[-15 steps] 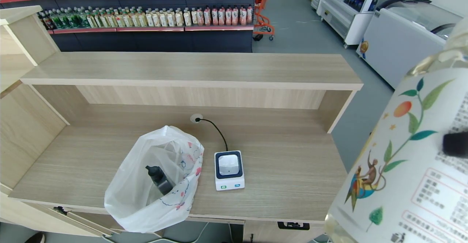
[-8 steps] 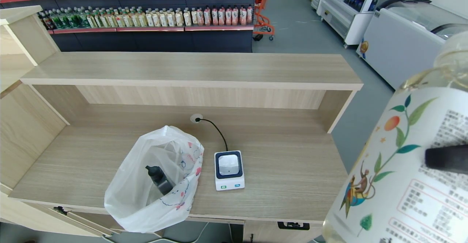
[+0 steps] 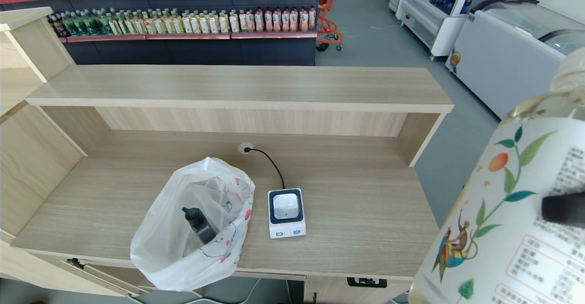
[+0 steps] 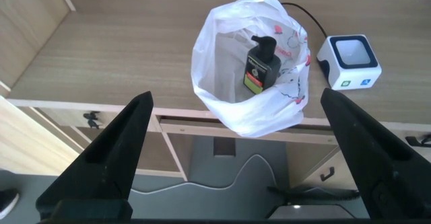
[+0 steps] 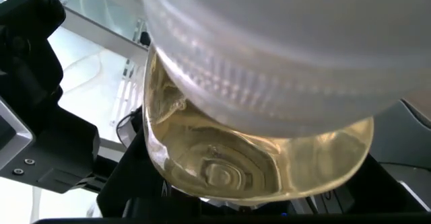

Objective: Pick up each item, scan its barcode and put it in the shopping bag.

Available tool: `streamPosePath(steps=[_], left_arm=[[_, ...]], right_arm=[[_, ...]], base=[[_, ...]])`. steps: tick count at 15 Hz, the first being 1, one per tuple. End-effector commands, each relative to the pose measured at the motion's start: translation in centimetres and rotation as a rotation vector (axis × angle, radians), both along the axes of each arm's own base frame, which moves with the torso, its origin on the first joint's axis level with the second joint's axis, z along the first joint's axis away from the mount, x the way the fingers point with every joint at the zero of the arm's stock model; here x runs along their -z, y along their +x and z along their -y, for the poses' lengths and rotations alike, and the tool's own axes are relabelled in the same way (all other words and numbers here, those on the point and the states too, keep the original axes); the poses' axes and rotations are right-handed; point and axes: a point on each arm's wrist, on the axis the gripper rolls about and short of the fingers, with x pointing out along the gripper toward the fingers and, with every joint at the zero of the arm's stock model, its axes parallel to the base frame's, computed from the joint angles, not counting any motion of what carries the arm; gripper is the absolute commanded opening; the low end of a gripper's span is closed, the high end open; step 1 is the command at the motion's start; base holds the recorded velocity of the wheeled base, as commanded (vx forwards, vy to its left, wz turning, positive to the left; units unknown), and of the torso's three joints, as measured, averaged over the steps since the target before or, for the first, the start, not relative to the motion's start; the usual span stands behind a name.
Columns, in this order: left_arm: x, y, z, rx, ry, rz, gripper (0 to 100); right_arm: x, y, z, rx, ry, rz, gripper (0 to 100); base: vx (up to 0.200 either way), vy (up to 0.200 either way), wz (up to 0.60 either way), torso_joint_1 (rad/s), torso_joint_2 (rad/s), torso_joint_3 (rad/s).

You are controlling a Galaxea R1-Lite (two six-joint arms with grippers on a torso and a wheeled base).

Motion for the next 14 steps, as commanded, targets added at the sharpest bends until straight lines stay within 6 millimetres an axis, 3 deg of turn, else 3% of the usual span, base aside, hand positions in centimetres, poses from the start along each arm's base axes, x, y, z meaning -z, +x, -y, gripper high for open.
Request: streamPosePath(steps=[1, 2, 4, 6, 11, 14], left_arm=[[0.0, 0.0, 0.0, 0.0, 0.0, 0.0, 100], [0.0, 0.0, 0.0, 0.0, 0.0, 0.002, 100], [0.0, 0.0, 0.0, 0.0, 0.0, 0.0, 100], [0.0, 0.0, 0.0, 0.0, -0.001, 0.002, 100], [0.0, 0.0, 0.0, 0.0, 0.0, 0.0, 100], [0.0, 0.0, 0.0, 0.0, 0.0, 0.0, 100]], right_arm=[[0.1, 0.1, 0.1, 0.011, -0.004, 0.019, 0], [0.5, 0.8, 0.1, 0.072, -0.034, 0.074, 0], [3.4, 4.1, -0.2, 0.379, -0.319, 0.371, 0], [6.0, 7.0, 1.9, 0.616, -0.684, 0.586, 0], [8.9, 7.1, 2.5, 0.652, -0.717, 0.771, 0], [9.6, 8.8, 4.2, 0.683, -0.904, 0.899, 0]], base=[[0.0, 0.0, 0.0, 0.0, 0.0, 0.0], [0.0, 0.0, 0.0, 0.0, 0.0, 0.0], [0.0, 0.0, 0.0, 0.0, 0.0, 0.0], [0.0, 0.0, 0.0, 0.0, 0.0, 0.0], [0.0, 0.0, 0.0, 0.0, 0.0, 0.0], [0.0, 0.0, 0.0, 0.0, 0.0, 0.0]])
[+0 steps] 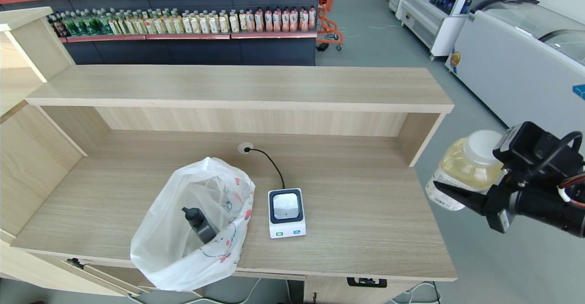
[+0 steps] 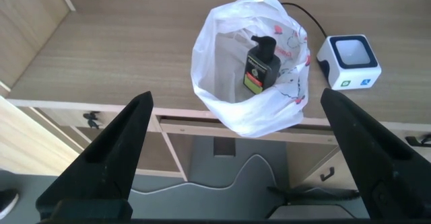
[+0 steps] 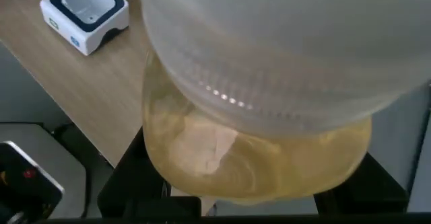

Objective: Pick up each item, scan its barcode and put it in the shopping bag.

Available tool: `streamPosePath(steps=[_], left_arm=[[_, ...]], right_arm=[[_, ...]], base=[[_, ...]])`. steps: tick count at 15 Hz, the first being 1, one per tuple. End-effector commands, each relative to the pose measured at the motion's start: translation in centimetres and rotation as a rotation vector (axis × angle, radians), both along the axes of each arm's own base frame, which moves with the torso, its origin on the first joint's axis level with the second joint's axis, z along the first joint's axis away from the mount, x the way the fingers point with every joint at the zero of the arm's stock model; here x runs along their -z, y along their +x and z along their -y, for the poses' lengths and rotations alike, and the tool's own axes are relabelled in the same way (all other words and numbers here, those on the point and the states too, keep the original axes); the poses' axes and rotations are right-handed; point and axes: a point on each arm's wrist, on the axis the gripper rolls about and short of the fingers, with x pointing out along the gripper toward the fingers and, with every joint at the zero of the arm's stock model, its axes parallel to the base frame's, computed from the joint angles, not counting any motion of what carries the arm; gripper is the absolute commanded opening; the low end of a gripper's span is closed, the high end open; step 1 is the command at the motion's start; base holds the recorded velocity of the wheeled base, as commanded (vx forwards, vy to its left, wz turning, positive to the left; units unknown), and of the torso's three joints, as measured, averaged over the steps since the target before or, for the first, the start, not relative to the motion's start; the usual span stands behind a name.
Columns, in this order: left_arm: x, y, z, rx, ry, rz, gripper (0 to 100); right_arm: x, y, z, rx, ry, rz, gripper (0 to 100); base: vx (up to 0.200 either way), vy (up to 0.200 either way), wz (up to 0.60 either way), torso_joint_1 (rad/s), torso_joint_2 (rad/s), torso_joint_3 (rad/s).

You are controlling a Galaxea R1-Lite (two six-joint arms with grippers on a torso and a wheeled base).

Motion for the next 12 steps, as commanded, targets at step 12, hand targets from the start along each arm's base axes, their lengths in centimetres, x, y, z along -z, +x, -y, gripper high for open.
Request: streamPosePath(steps=[12], left_arm=[[0.0, 0.0, 0.0, 0.0, -0.001, 0.0, 100]], right_arm=[[2.7, 5.5, -1.1, 0.037, -0.07, 0.195, 0]], base=[[0.0, 0.0, 0.0, 0.0, 0.0, 0.0]])
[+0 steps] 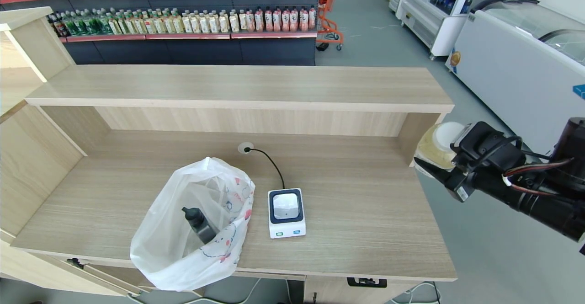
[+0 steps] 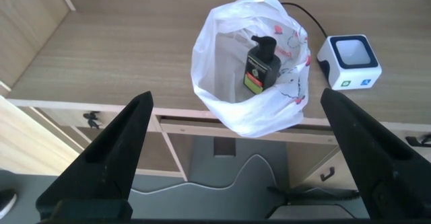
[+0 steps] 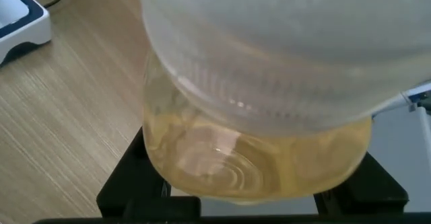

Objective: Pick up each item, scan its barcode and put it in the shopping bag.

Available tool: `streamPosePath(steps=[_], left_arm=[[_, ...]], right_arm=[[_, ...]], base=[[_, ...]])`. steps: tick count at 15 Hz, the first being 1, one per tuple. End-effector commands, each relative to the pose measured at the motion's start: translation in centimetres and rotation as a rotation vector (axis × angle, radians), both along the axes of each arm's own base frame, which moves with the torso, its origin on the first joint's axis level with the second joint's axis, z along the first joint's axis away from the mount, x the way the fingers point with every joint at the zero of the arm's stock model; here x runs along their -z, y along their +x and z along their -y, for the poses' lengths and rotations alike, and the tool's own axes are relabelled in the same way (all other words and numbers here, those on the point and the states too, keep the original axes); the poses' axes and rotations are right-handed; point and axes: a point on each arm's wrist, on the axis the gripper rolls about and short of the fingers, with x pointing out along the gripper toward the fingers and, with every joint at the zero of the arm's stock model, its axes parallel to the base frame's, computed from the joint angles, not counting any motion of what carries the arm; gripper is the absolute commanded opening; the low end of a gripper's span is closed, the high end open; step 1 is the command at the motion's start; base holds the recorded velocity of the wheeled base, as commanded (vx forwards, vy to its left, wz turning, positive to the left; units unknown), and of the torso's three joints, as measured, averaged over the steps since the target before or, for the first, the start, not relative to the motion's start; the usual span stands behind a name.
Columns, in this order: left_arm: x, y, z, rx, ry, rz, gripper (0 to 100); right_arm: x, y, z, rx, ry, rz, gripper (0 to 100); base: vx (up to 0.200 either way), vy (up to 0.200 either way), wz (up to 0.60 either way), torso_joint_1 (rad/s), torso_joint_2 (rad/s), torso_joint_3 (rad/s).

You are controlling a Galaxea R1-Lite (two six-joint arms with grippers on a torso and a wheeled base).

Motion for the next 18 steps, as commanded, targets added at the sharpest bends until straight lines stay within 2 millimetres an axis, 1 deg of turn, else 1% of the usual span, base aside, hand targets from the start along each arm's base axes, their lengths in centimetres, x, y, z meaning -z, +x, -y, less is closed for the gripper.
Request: streamPosePath(steps=[1, 3, 5, 6, 7, 8, 10, 11, 12, 13, 15, 16, 17, 18], left_arm=[[0.0, 0.0, 0.0, 0.0, -0.001, 0.002, 100], [0.0, 0.0, 0.0, 0.0, -0.001, 0.002, 100], [0.0, 0.0, 0.0, 0.0, -0.001, 0.002, 100], [0.0, 0.0, 0.0, 0.0, 0.0, 0.0, 100], [0.0, 0.0, 0.0, 0.0, -0.001, 0.0, 100], [0.0, 0.0, 0.0, 0.0, 0.0, 0.0, 100], [0.0, 0.0, 0.0, 0.0, 0.0, 0.0, 100], [0.0, 0.0, 0.0, 0.0, 0.0, 0.0, 100], [0.0, 0.0, 0.0, 0.0, 0.0, 0.0, 100], [0.0, 0.0, 0.0, 0.0, 0.0, 0.0, 100], [0.0, 0.0, 0.0, 0.0, 0.0, 0.0, 100], [0.0, 0.0, 0.0, 0.0, 0.0, 0.0, 100], [0.0, 0.0, 0.0, 0.0, 0.0, 0.0, 100], [0.0, 0.0, 0.0, 0.0, 0.002, 0.0, 100]], right_arm=[[0.7, 0.6, -0.4, -0.016, -0.005, -0.025, 0], [0.6, 1.0, -1.0, -0.035, 0.01, 0.0, 0], [0.3, 1.7, -2.2, -0.083, 0.062, 0.039, 0], [0.1, 2.3, -3.1, -0.113, 0.085, 0.061, 0], [0.2, 2.4, -3.1, -0.113, 0.085, 0.061, 0], [0.4, 3.0, -4.3, -0.175, 0.097, 0.056, 0], [1.1, 3.6, -5.7, -0.22, 0.132, 0.053, 0], [1.5, 4.1, -6.0, -0.229, 0.152, 0.059, 0], [2.7, 5.6, -6.7, -0.237, 0.156, 0.064, 0], [3.8, 6.6, -7.0, -0.251, 0.152, 0.056, 0], [6.2, 7.8, -7.4, -0.268, 0.146, 0.039, 0], [7.3, 8.3, -7.7, -0.286, 0.143, 0.031, 0], [7.8, 8.5, -7.8, -0.296, 0.143, 0.024, 0], [7.8, 8.6, -7.8, -0.295, 0.144, 0.023, 0]], base=[[0.0, 0.0, 0.0, 0.0, 0.0, 0.0], [0.0, 0.2, 0.0, 0.002, 0.0, 0.005], [0.0, 0.2, 0.0, -0.005, 0.0, 0.005], [0.0, 0.2, 0.0, 0.002, 0.01, -0.002], [0.0, 0.2, 0.0, 0.012, 0.01, 0.002], [0.0, 0.2, 0.0, 0.002, 0.0, 0.007], [0.0, 0.2, 0.0, 0.005, 0.0, 0.002], [0.0, 0.2, 0.0, -0.002, 0.0, 0.002], [0.0, 0.2, 0.0, 0.002, 0.0, 0.002], [0.0, 0.2, 0.0, 0.002, 0.0, 0.002], [0.0, 0.2, 0.0, 0.005, 0.0, -0.002], [0.0, 0.0, 0.0, 0.0, 0.0, 0.0], [0.0, 0.0, 0.0, 0.0, 0.0, 0.0], [0.0, 0.0, 0.0, 0.0, 0.0, 0.0]])
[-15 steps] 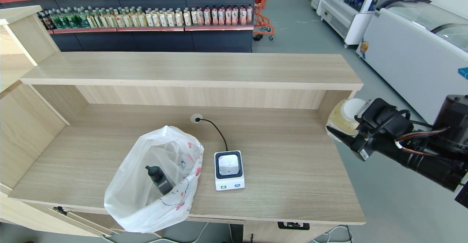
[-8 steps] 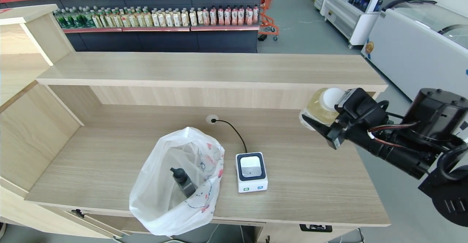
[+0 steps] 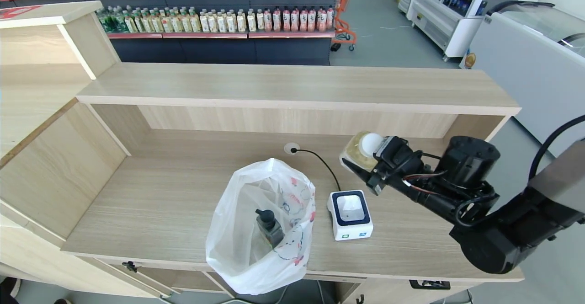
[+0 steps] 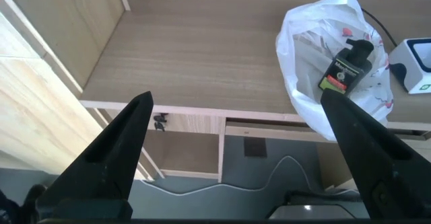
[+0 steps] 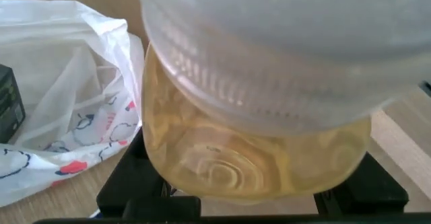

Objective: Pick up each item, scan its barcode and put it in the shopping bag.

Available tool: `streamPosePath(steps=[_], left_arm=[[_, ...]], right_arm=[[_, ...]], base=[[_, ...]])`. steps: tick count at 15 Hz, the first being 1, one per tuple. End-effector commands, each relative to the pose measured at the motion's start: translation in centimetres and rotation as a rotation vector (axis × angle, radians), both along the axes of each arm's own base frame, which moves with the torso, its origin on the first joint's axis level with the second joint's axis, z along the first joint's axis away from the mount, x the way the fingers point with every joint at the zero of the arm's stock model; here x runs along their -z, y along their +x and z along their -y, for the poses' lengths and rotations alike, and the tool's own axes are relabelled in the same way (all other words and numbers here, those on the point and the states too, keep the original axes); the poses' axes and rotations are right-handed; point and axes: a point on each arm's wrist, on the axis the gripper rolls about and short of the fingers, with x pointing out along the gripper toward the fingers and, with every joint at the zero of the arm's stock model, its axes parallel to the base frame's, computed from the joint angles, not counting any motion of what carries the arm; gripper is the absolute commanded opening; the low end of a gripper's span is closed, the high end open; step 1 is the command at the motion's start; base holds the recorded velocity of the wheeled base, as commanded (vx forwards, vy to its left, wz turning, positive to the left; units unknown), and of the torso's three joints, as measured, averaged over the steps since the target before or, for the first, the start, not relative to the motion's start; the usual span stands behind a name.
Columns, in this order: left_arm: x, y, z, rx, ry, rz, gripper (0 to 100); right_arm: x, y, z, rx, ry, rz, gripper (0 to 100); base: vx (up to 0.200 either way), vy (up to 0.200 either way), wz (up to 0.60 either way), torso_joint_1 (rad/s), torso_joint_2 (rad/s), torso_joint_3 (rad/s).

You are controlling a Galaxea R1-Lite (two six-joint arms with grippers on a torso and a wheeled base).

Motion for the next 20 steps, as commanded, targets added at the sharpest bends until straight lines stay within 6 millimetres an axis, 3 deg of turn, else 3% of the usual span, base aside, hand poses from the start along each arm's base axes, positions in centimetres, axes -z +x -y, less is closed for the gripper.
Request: streamPosePath(steps=[1, 11, 20], left_arm=[[0.0, 0.0, 0.0, -0.001, 0.0, 0.001, 100], [0.0, 0.0, 0.0, -0.001, 0.003, 0.001, 100], [0.0, 0.0, 0.0, -0.001, 0.001, 0.002, 100]], right_arm=[[2.5, 0.9, -0.2, 0.005, -0.028, -0.065, 0], [6.1, 1.7, 1.1, -0.026, -0.075, -0.157, 0], [7.8, 2.5, 1.9, -0.09, -0.132, -0.16, 0]], base=[[0.0, 0.0, 0.0, 0.0, 0.0, 0.0], [0.0, 0.0, 0.0, 0.0, 0.0, 0.0], [0.0, 0.0, 0.0, 0.0, 0.0, 0.0]])
